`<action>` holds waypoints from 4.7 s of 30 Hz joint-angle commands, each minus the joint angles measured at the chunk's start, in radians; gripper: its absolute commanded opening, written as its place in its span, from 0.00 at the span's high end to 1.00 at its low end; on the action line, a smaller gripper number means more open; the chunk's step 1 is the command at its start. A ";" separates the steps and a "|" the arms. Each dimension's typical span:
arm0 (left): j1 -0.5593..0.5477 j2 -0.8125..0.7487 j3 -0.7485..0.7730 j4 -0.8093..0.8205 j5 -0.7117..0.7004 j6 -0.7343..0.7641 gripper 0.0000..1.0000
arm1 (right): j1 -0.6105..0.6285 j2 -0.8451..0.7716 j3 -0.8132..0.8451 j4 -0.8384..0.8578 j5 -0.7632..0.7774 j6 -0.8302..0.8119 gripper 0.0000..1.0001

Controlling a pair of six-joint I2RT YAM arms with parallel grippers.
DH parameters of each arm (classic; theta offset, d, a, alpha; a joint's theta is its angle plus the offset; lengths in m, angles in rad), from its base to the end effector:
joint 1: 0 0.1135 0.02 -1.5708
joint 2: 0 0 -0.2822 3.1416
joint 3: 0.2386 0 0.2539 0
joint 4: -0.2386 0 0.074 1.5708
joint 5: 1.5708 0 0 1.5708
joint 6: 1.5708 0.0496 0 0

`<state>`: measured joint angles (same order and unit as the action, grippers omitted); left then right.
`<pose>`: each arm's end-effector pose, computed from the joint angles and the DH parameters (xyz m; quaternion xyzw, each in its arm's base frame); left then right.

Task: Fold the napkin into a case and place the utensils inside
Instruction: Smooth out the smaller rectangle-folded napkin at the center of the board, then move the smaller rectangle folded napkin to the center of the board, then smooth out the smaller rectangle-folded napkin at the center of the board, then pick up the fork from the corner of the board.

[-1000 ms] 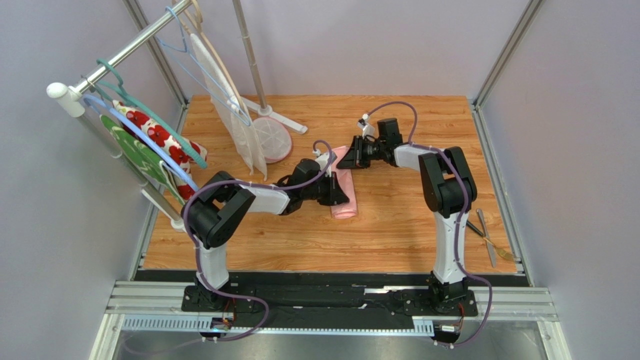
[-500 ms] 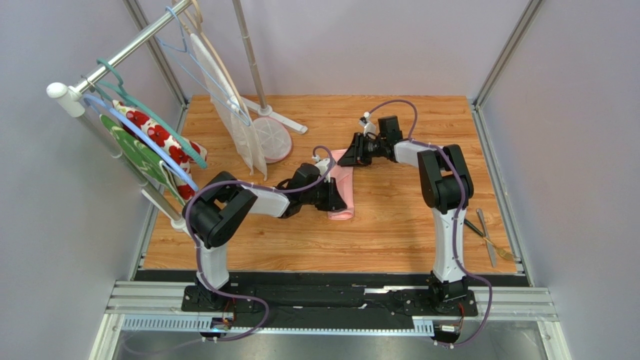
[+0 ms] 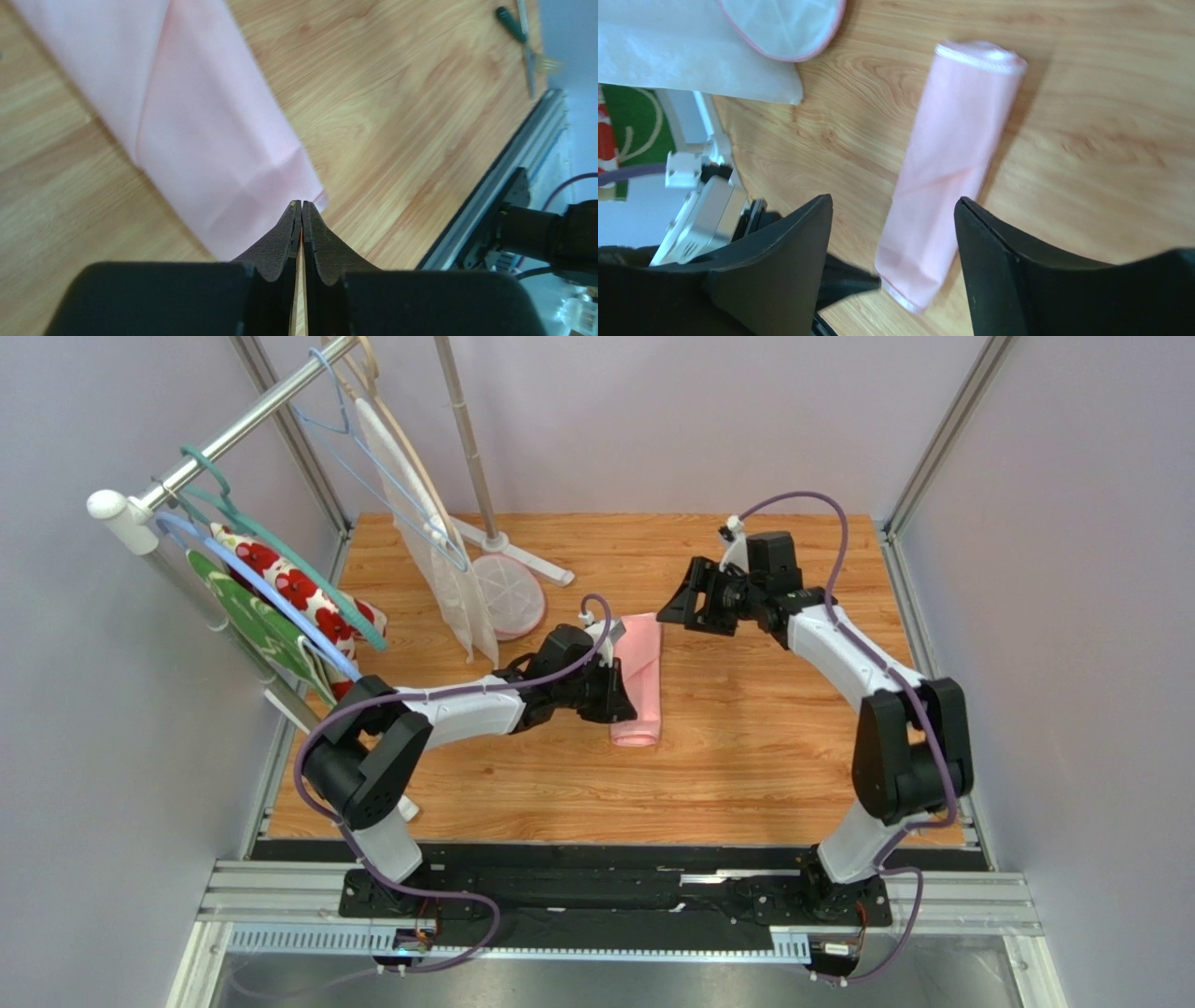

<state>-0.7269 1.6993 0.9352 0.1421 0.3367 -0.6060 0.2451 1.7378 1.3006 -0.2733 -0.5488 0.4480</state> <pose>0.2686 -0.2608 0.1956 0.1294 0.8708 -0.3956 0.2618 0.3856 0.1231 0.2658 -0.0238 0.8818 0.3680 0.2939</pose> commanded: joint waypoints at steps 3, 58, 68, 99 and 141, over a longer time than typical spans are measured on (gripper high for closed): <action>-0.005 -0.097 -0.078 -0.136 -0.137 0.063 0.96 | -0.004 -0.201 -0.161 -0.277 0.271 0.000 0.55; 0.024 0.507 1.012 -0.294 0.142 0.202 0.79 | -0.053 -0.772 -0.302 -0.575 0.626 0.136 0.13; 0.099 0.431 0.882 -0.299 -0.019 0.189 1.00 | -0.067 -0.499 -0.308 -0.238 0.563 0.095 0.30; 0.264 0.773 0.988 -0.194 0.042 -0.204 1.00 | -0.150 0.213 0.054 -0.092 0.489 -0.009 1.00; -0.207 -0.049 0.488 -0.257 0.033 0.038 0.58 | -0.662 -0.291 -0.316 -0.772 0.960 0.729 0.07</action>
<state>-0.8841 1.7416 1.4460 -0.1211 0.3645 -0.6327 -0.3985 1.4338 0.9695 -1.1275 0.3477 1.1515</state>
